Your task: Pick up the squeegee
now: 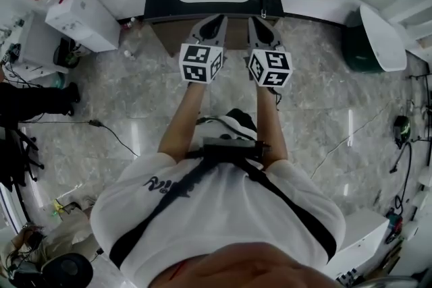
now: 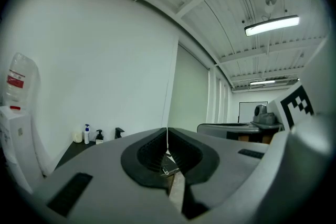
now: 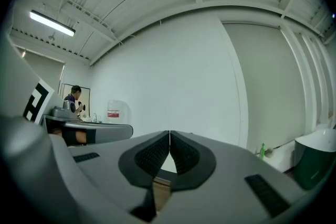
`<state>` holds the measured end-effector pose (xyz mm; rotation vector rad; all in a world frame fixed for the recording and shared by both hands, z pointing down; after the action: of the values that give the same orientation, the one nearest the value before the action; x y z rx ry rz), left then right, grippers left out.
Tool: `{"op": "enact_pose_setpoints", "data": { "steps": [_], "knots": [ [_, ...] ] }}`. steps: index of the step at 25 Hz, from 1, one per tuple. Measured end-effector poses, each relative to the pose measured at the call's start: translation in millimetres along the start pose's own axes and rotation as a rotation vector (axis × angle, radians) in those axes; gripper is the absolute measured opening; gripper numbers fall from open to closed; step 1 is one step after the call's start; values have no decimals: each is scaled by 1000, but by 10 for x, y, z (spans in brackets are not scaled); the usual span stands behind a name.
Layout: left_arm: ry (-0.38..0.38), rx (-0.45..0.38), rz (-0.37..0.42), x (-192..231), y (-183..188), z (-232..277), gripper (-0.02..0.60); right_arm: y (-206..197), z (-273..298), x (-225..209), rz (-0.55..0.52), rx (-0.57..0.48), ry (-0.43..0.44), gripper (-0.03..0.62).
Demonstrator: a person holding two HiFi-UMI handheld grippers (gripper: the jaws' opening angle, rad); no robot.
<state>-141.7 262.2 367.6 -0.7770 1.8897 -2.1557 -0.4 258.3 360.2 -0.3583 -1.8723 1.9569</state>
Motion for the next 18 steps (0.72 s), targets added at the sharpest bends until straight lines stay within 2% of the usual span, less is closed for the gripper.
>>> {"op": "enact_pose_setpoints", "data": {
  "steps": [4,11,14,18],
  "knots": [
    [-2,16,-32,196,-53,272,9,-62,291,-181,6,10,-6,8],
    [7,31,-31,410,-95,906,9,-234,882,-614,28,18,17,9],
    [6,1,-9,473,34,1298,11,-186,1210,-963,35,0,24,8],
    [-15,-66,26,505,387,1945,9,33,1634,-1589,28,-42,12,9]
  ]
}}
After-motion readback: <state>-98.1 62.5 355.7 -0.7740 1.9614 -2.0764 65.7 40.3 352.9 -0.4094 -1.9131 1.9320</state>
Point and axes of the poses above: the fingertips, and each gripper's own axes: z forward along the fingers, x to its left, y out of its top, the point moved 6 cm from there along -z, backward along the fingers, and after that the axes turned 8 degrees about -z, right-handed, at the moved point
